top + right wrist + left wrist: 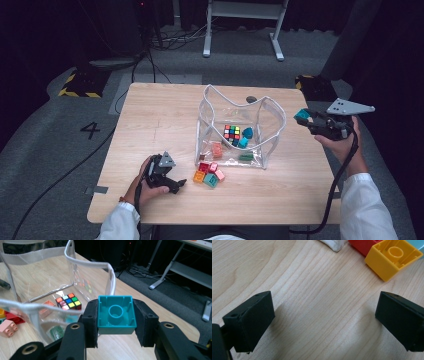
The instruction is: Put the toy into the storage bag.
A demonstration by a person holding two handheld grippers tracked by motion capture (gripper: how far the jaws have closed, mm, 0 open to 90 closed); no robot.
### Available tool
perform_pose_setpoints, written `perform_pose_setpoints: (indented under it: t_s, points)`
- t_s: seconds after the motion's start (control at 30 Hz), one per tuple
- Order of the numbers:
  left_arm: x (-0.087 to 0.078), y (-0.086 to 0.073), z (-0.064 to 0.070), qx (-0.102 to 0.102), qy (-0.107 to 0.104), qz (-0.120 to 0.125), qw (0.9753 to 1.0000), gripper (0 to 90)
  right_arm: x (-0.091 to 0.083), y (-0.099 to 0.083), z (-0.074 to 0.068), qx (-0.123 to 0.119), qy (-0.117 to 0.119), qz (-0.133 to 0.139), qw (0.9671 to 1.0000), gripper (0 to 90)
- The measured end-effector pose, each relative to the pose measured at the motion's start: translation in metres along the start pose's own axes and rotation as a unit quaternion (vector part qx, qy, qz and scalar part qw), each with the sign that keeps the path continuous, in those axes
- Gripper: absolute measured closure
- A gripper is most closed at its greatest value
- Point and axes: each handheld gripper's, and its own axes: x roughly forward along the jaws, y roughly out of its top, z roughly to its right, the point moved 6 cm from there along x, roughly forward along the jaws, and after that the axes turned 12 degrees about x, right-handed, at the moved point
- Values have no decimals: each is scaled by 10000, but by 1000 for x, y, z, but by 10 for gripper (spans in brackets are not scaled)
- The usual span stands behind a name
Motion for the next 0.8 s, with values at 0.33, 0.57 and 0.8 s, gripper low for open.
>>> perform_pose_setpoints:
  t_s: [0.33,0.57,0.8]
  points:
    - [0,0,0,2,-1,-1,10000,23,21,32,-26,-173,374,-75,9991,592]
    - [0,0,0,1,0,1,10000,24,45,39,-49,-415,749,-364,9957,592]
    - [0,0,0,0,-1,1,10000,24,71,43,-64,-697,951,-770,9900,592]
